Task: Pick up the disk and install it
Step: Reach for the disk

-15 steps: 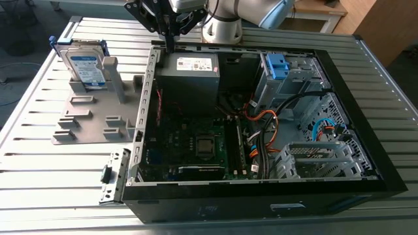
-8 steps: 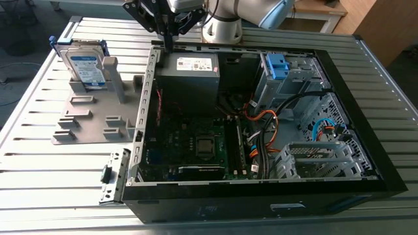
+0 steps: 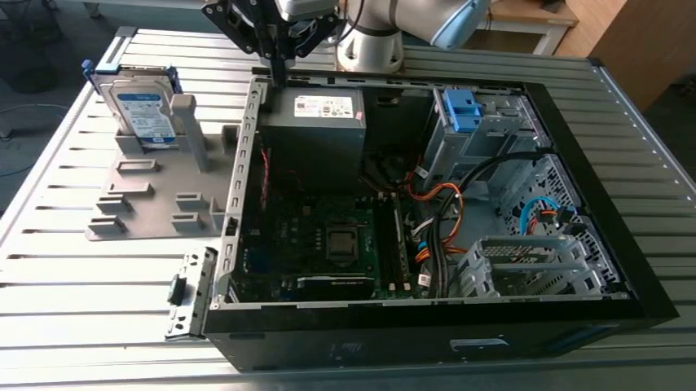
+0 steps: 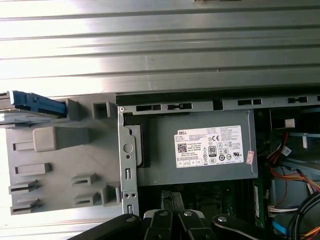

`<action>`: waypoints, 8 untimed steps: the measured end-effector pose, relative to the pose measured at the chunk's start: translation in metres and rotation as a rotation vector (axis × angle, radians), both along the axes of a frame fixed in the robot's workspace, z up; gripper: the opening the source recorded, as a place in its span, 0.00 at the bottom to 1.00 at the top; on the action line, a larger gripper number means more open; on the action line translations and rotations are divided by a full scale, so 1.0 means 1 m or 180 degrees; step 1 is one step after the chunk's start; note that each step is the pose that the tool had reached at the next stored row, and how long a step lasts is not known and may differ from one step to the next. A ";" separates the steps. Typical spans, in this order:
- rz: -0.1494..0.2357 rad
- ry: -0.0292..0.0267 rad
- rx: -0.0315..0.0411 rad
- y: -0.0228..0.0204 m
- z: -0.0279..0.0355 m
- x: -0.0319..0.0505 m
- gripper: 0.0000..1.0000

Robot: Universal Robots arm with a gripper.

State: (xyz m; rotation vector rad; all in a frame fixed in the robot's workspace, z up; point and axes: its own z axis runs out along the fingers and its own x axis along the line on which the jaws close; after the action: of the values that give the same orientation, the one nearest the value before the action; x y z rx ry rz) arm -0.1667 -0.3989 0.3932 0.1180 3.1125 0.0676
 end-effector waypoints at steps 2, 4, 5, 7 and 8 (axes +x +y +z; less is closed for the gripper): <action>0.0000 0.0000 0.0000 0.0000 0.0000 -0.0004 0.11; 0.0000 0.0000 0.0000 0.0000 0.0000 -0.0008 0.11; 0.0000 0.0000 0.0000 0.0000 0.0000 -0.0010 0.11; 0.0000 0.0000 0.0000 0.0000 0.0000 -0.0015 0.11; 0.0000 0.0000 0.0000 0.0000 0.0000 -0.0017 0.11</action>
State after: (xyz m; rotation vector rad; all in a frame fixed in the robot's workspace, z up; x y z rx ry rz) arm -0.1685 -0.3989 0.3931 0.1180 3.1125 0.0676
